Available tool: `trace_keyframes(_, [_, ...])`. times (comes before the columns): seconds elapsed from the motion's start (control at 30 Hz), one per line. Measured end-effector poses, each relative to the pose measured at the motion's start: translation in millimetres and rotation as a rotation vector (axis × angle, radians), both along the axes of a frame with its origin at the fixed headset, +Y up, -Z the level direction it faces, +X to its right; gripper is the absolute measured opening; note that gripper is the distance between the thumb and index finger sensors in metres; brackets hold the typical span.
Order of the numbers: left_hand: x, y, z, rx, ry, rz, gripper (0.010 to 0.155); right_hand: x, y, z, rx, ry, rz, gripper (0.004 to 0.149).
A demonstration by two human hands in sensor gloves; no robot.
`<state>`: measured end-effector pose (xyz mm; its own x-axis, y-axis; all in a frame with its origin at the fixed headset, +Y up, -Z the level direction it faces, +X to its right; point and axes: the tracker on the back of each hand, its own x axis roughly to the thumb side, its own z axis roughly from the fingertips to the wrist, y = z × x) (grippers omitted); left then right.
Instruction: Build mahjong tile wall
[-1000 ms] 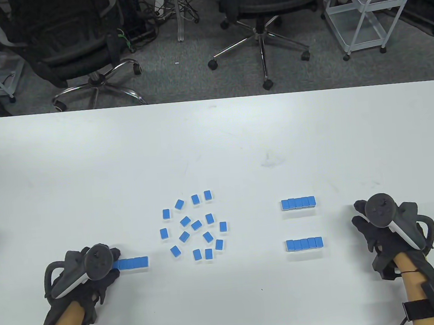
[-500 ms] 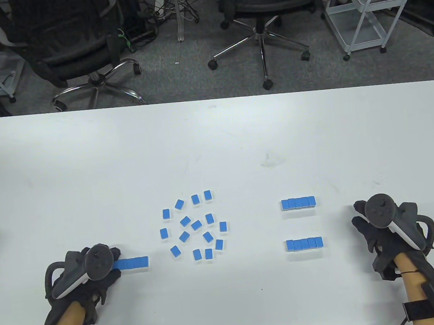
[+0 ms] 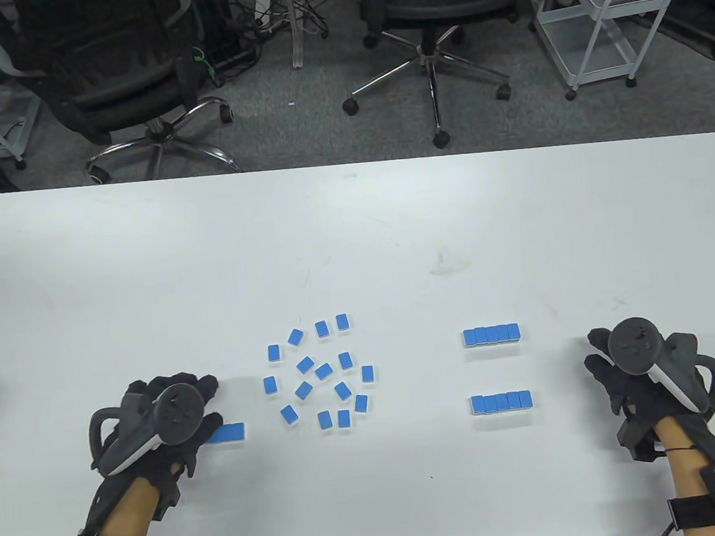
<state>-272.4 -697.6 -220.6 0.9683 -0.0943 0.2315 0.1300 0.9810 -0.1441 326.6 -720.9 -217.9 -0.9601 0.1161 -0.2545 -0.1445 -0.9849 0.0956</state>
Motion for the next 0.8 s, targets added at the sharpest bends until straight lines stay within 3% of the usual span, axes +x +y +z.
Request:
trace_keyframes(0.13, [45.0, -6.2, -19.4, 0.004, -0.074, -0.153, 0.058, 0.1, 0.3, -0.1, 0.002, 0.004, 0.004, 0.056])
trace_keyframes(0.33, [75.5, -30.2, -40.2, -0.064, -0.074, -0.265, 0.059, 0.1, -0.2, -0.8, 0.002, 0.014, 0.013, 0.056])
trace_keyframes(0.43, [78.0, -40.8, -44.8, -0.091, -0.065, -0.245, 0.057, 0.5, -0.1, -1.1, 0.001, 0.015, 0.011, 0.056])
trace_keyframes(0.63, [74.2, -41.2, -44.1, -0.096, -0.058, -0.193, 0.056, -0.4, -0.6, -1.3, -0.007, 0.018, 0.012, 0.056])
trace_keyframes(0.8, [40.8, -27.7, -35.7, -0.077, -0.002, -0.103, 0.057, -2.0, -0.6, -0.7, -0.003, 0.023, 0.013, 0.056])
